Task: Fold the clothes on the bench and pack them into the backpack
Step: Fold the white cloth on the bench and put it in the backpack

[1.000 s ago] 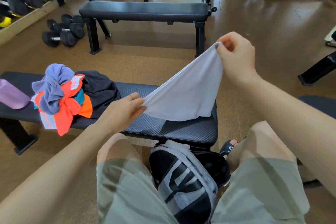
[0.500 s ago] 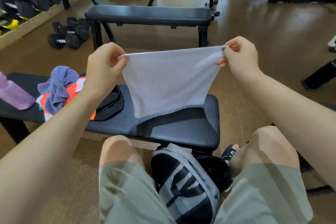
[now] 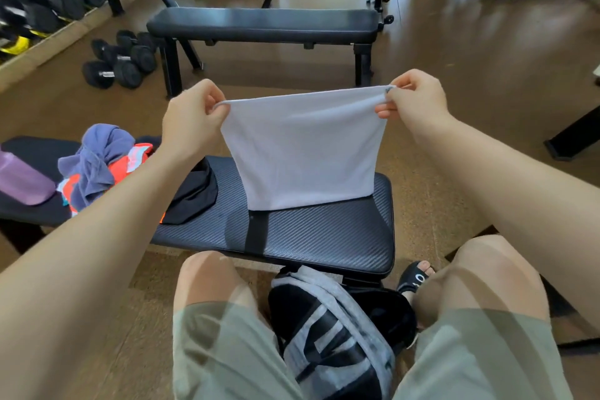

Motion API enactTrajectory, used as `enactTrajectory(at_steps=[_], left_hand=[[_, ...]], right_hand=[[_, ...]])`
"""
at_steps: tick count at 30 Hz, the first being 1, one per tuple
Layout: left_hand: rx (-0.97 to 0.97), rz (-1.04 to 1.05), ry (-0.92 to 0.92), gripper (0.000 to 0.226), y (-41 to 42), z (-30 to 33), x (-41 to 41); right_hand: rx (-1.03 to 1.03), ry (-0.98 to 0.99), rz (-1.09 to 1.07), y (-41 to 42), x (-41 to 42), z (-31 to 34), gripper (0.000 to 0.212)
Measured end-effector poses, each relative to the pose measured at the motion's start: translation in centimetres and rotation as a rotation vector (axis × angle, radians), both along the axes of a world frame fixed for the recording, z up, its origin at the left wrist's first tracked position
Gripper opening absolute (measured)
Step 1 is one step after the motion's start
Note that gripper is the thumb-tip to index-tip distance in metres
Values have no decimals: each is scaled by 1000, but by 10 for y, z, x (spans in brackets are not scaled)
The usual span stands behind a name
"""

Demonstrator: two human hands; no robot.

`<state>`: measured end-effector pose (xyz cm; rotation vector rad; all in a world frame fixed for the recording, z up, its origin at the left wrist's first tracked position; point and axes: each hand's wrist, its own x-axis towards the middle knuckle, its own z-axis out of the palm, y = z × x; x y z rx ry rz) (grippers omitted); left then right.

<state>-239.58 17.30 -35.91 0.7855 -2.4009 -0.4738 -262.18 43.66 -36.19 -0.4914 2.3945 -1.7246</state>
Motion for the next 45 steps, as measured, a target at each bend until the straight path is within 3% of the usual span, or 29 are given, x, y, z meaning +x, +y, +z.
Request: enactTrajectory(at_steps=[3, 7, 9, 12, 17, 20, 24, 29, 33, 35, 37, 42, 45], left_hand=[[-35, 35, 30, 6, -5, 10, -18], [64, -1, 344, 6, 1, 26, -28], [66, -59, 357, 5, 6, 13, -21], [-8, -157, 109, 7, 10, -39, 7], [52, -379, -407, 23, 11, -128, 61], [1, -441, -694, 27, 14, -153, 74], [-56, -442, -908, 17, 26, -160, 77], [-111, -384, -1008, 13, 39, -166, 71], [-387, -405, -1163, 24, 57, -157, 63], [-466, -436, -1136, 47, 76, -149, 54], [-394, -523, -1000, 62, 105, -145, 43], [-199, -780, -737, 44, 192, -165, 16], [-317, -827, -717, 38, 223, -189, 5]], right_hand=[[-34, -2, -9, -12, -13, 11, 17], [-161, 90, -56, -12, -14, 26, 11], [-155, 120, -68, 0, -2, 14, 8], [-45, 70, -53, 29, 30, -29, 13], [344, -178, 110, 71, 98, -132, 11], [531, -184, 238, 86, 130, -166, 12], [648, -135, 335, 91, 152, -176, 14], [725, -94, 442, 89, 144, -168, 8], [785, -201, 587, 85, 128, -152, 5], [767, -298, 652, 77, 108, -145, 11], [693, -302, 575, 65, 82, -141, 12], [675, -80, 262, 41, 13, -151, 32], [750, 10, 288, 29, -14, -170, 61]])
